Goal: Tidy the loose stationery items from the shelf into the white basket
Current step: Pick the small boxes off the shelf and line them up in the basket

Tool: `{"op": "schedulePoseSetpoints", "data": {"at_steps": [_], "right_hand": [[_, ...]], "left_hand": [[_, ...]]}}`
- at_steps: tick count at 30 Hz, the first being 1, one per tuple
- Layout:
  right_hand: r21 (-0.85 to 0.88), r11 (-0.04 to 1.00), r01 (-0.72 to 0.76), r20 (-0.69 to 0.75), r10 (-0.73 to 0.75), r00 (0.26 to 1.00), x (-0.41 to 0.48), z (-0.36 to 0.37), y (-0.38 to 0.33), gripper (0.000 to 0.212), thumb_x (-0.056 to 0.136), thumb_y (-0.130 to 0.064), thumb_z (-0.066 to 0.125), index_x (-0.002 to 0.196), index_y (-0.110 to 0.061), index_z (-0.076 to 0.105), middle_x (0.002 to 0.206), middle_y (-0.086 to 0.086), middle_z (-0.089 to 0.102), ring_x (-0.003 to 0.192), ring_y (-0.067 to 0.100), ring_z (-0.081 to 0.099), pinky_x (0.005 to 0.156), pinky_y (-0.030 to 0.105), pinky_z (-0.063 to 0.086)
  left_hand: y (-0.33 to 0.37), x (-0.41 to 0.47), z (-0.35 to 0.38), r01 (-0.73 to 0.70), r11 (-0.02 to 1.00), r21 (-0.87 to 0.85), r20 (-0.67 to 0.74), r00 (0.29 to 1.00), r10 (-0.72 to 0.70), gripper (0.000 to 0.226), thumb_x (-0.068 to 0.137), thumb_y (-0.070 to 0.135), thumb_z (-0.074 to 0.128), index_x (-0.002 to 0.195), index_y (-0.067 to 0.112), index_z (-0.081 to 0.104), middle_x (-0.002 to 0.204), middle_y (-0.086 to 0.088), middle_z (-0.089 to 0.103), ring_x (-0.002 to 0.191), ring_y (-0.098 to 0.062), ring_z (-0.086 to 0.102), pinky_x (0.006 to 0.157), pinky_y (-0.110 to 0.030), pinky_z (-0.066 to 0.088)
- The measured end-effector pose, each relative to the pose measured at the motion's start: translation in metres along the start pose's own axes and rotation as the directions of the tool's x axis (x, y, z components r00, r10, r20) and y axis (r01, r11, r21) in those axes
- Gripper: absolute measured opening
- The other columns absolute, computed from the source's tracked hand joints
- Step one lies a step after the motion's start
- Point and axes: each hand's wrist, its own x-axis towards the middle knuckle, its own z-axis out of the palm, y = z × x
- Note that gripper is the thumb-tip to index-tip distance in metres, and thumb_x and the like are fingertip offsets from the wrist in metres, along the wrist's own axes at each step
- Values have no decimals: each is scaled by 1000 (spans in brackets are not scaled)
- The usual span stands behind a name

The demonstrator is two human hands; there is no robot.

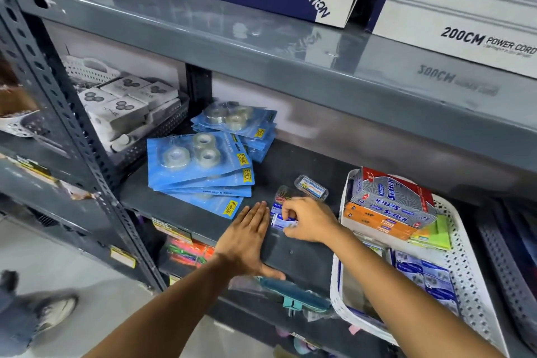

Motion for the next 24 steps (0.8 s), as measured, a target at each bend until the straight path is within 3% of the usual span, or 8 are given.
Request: {"op": "schedulePoseSetpoints", "data": {"at_steps": [7,14,17,20,24], "right_hand": [[-36,999,31,6,-31,1000,0,0,-6,22,64,-22,66,82,-24,54,89,-4,65,80,25,58,58,28,40],[93,996,-16,55,11,998,-6,5,-14,27,61,-17,73,78,-16,52,82,3,58,73,25,53,59,30,40],[5,994,-108,104,107,989,-14,1,-20,35,69,-21,75,88,-16,46,90,7,49,82,29,55,64,30,38],[-36,981,-189,99,191,976,-22,-4,-23,50,70,-23,77,109,-12,48,109,13,60,101,35,61,73,35,49],[23,976,-215,2,215,977,-39,-18,-12,52,68,-26,75,114,-19,53,113,7,66,100,32,63,74,31,48]], "left_hand": [[0,0,0,0,1000,-5,1,1000,0,144,50,102,20,150,2,-6,159,-14,-12,147,-25,-10,117,-37,-14],[0,1,-3,1,1000,-12,16,1000,-1,146,48,103,23,150,-1,10,159,-17,7,148,-28,7,117,-42,-8],[1,0,-4,-2,1000,-6,26,1000,2,147,47,103,17,150,0,3,160,-16,0,148,-27,0,119,-40,-9],[2,-2,-6,-5,1000,10,22,1000,5,146,47,102,12,150,0,-3,160,-16,-6,148,-26,-6,118,-38,-12],[3,-4,-5,-2,1000,3,10,1000,2,144,50,102,10,150,-1,-3,159,-16,-7,148,-26,-6,114,-37,-20]]}}
